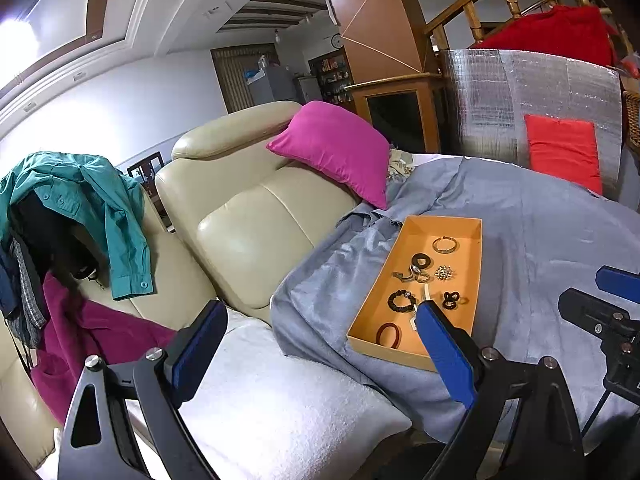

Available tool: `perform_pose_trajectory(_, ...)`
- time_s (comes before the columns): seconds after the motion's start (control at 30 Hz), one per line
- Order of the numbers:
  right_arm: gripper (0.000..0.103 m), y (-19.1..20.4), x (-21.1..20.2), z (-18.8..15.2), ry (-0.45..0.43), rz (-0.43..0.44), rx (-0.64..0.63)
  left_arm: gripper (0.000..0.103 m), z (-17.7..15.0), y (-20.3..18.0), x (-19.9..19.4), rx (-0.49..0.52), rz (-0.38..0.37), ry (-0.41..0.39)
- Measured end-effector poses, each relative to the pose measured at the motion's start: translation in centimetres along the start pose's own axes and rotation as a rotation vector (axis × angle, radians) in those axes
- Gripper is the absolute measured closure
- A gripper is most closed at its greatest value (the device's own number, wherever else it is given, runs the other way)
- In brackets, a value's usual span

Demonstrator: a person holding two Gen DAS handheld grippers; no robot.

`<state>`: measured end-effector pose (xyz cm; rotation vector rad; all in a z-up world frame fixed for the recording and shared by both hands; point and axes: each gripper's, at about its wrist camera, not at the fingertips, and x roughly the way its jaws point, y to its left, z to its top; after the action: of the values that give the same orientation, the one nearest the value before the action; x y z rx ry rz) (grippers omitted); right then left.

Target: Organize jewelry

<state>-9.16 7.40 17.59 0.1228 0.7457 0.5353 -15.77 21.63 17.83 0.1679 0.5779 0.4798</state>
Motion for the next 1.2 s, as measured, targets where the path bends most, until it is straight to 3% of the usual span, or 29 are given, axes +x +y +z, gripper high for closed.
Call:
perform_pose_trajectory(0.73, 0.033, 0.1, 1.6, 0.8, 0.007, -0.013, 0.001, 0.008, 0.0, 0.4, 1.0, -0.003, -0.01, 0.007)
perform_pose_trajectory(1.2, 0.033, 0.4, 3.5, 1.2, 0.029, -0.055, 0.005, 0.008, 0.0, 1.2, 3.8, -0.009, -0.048, 0.02)
